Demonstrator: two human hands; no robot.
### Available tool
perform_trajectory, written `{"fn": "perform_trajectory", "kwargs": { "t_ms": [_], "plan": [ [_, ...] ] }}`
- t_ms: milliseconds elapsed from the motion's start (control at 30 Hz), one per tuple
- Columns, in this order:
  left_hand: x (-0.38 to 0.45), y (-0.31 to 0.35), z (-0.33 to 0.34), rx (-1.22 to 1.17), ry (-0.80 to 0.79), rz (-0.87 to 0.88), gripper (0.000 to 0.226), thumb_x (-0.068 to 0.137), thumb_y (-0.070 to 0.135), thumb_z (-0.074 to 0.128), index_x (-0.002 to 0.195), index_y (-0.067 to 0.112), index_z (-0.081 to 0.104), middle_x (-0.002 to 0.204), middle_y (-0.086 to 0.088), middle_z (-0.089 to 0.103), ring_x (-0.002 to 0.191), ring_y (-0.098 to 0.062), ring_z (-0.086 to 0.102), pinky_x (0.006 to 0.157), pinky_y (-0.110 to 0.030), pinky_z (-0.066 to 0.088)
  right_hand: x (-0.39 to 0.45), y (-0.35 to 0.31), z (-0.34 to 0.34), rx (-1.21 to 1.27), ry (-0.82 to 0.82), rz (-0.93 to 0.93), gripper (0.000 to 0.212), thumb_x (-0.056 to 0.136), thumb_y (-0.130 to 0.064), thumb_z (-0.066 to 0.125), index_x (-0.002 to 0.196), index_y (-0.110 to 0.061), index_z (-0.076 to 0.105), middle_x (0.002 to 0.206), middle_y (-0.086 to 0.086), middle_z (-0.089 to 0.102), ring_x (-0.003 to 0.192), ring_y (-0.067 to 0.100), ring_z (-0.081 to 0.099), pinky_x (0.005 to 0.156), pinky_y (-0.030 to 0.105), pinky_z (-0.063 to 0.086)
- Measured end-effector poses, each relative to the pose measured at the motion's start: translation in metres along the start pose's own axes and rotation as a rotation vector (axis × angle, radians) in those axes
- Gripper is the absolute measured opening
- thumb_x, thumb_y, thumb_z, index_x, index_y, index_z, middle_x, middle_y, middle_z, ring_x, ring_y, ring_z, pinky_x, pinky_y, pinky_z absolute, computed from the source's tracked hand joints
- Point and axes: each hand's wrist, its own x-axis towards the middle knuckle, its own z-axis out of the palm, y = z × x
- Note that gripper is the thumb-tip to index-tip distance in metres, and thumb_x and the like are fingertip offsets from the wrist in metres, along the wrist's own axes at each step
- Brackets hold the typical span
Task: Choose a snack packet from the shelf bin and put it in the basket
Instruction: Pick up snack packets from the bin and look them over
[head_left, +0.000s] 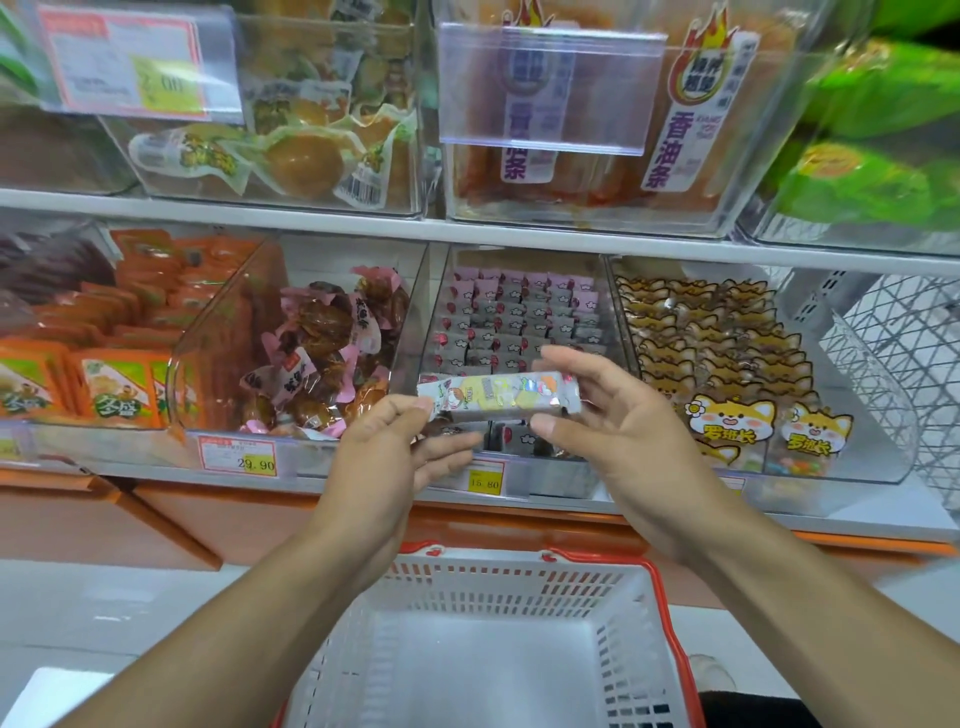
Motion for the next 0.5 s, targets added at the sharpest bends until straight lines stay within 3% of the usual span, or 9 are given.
{"fn": "perform_trajectory", "kwargs": {
  "t_ms": [100,167,233,300,433,500],
  "plan": [
    [-0.001,-0.001,0.001,0.036,-0.01,0.011,0.021,0.106,0.01,0.045,0.087,0.011,0.056,0.074,-0.005,0.076,0.086,-0.034,0.078,0.066,-0.03,0.063,0.0,0.0,0.002,-0.025,0.048,0.023,0.044,0.084,-0.002,0.077,0.121,-0.024,0.069,0.114,-0.002,0.076,0.106,0.015,0.072,0.085,0.021,0.057],
    [-0.003,-0.001,0.0,0.067,-0.001,0.039,0.013,0.105,0.008,0.045,0.101,0.013,0.057,0.088,-0.009,0.079,0.086,-0.031,0.078,0.066,-0.029,0.062,0.0,0.0,0.003,-0.033,0.053,0.033,0.043,0.085,-0.004,0.077,0.12,-0.027,0.07,0.113,-0.001,0.077,0.104,0.016,0.074,0.086,0.022,0.057],
    [-0.004,-0.001,-0.001,0.208,-0.002,0.121,0.028,0.104,0.005,0.045,0.113,0.025,0.061,0.104,0.001,0.079,0.094,-0.023,0.077,0.071,-0.032,0.062,0.0,0.0,0.004,-0.03,0.07,0.043,0.041,0.085,-0.006,0.077,0.12,-0.026,0.071,0.113,0.002,0.076,0.102,0.019,0.074,0.089,0.026,0.058],
    [-0.007,0.004,-0.002,0.36,-0.048,0.239,0.04,0.104,0.004,0.043,0.113,0.034,0.069,0.113,0.008,0.076,0.103,-0.019,0.072,0.081,-0.038,0.061,0.0,0.0,0.005,0.072,0.082,0.081,0.04,0.083,-0.01,0.077,0.121,-0.02,0.07,0.112,0.007,0.077,0.101,0.023,0.075,0.087,0.028,0.06],
    [-0.017,0.009,0.002,0.407,-0.195,0.315,0.022,0.097,0.013,0.065,0.113,0.026,0.072,0.105,0.003,0.077,0.1,-0.014,0.073,0.08,-0.024,0.058,0.002,0.0,0.009,0.295,0.125,0.178,0.034,0.087,-0.013,0.073,0.12,-0.01,0.067,0.106,0.013,0.078,0.099,0.025,0.075,0.077,0.024,0.06],
    [-0.018,0.005,0.001,0.402,-0.221,0.293,0.034,0.088,0.008,0.075,0.118,0.023,0.067,0.104,0.004,0.077,0.098,-0.012,0.074,0.078,-0.019,0.057,0.002,0.001,0.009,0.328,0.114,0.216,0.033,0.085,-0.02,0.075,0.116,-0.008,0.07,0.106,0.015,0.077,0.093,0.023,0.075,0.075,0.023,0.061]
  ]
}}
